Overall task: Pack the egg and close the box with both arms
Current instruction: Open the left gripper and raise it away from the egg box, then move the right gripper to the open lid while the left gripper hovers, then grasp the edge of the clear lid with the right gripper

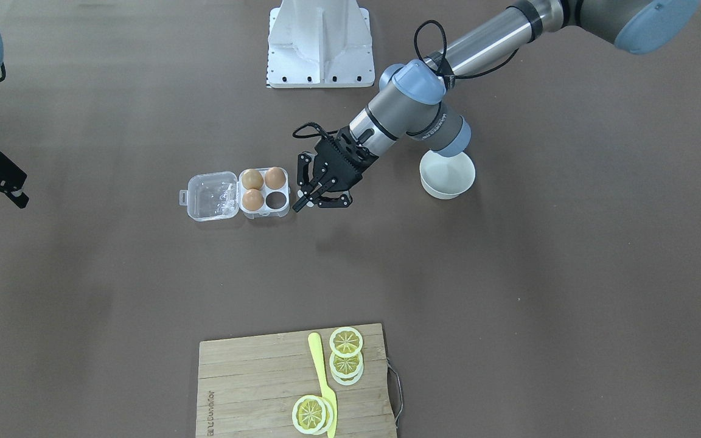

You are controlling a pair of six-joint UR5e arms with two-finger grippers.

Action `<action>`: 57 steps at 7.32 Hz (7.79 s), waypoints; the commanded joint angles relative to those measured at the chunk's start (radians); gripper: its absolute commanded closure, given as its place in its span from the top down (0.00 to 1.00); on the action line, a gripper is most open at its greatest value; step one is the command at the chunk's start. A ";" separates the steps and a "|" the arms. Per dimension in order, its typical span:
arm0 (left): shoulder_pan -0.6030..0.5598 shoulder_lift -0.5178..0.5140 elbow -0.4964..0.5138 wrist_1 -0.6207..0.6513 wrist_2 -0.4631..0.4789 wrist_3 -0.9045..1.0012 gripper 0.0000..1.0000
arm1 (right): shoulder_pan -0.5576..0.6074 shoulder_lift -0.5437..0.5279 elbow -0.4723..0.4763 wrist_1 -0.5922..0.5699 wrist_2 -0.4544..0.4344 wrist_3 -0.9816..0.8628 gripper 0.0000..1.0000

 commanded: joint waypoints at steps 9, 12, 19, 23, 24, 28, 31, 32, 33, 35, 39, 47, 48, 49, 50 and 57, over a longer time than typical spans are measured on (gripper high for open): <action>0.060 0.002 0.016 0.094 -0.092 0.003 0.00 | -0.166 0.015 0.058 0.176 -0.001 0.380 1.00; 0.093 -0.001 0.016 0.109 -0.034 0.004 0.00 | -0.185 0.015 0.059 0.218 -0.003 0.408 1.00; 0.107 -0.024 0.022 0.138 0.035 0.003 0.00 | -0.200 0.028 0.058 0.218 -0.017 0.413 1.00; 0.104 -0.024 0.025 0.141 0.050 0.004 0.00 | -0.220 0.030 0.058 0.218 -0.038 0.413 1.00; 0.103 -0.024 0.025 0.147 0.050 0.003 0.00 | -0.226 0.030 0.058 0.218 -0.040 0.420 1.00; 0.104 -0.033 0.024 0.152 0.052 0.003 0.00 | -0.302 0.041 0.056 0.228 -0.116 0.599 0.98; 0.104 -0.042 0.022 0.169 0.052 0.003 0.00 | -0.396 0.047 0.027 0.352 -0.182 0.742 0.94; 0.104 -0.041 0.022 0.169 0.052 0.003 0.00 | -0.403 0.045 0.003 0.400 -0.184 0.730 0.94; 0.104 -0.039 0.022 0.169 0.054 0.003 0.00 | -0.412 0.042 -0.060 0.525 -0.188 0.739 0.94; 0.104 -0.036 0.022 0.169 0.054 0.003 0.00 | -0.432 0.032 -0.096 0.601 -0.211 0.747 0.78; 0.104 -0.036 0.022 0.169 0.057 0.003 0.00 | -0.456 0.018 -0.207 0.812 -0.230 0.759 0.45; 0.104 -0.034 0.022 0.169 0.058 0.003 0.00 | -0.530 0.019 -0.291 0.943 -0.323 0.779 0.43; 0.103 -0.034 0.022 0.169 0.058 0.004 0.00 | -0.539 0.021 -0.289 0.943 -0.333 0.779 0.43; 0.103 -0.034 0.022 0.169 0.058 0.003 0.00 | -0.539 0.021 -0.289 0.943 -0.333 0.779 0.33; 0.104 -0.034 0.022 0.169 0.058 0.003 0.00 | -0.538 0.019 -0.288 0.943 -0.328 0.778 0.16; 0.103 -0.033 0.022 0.169 0.060 0.003 0.00 | -0.535 0.021 -0.254 0.943 -0.305 0.775 0.01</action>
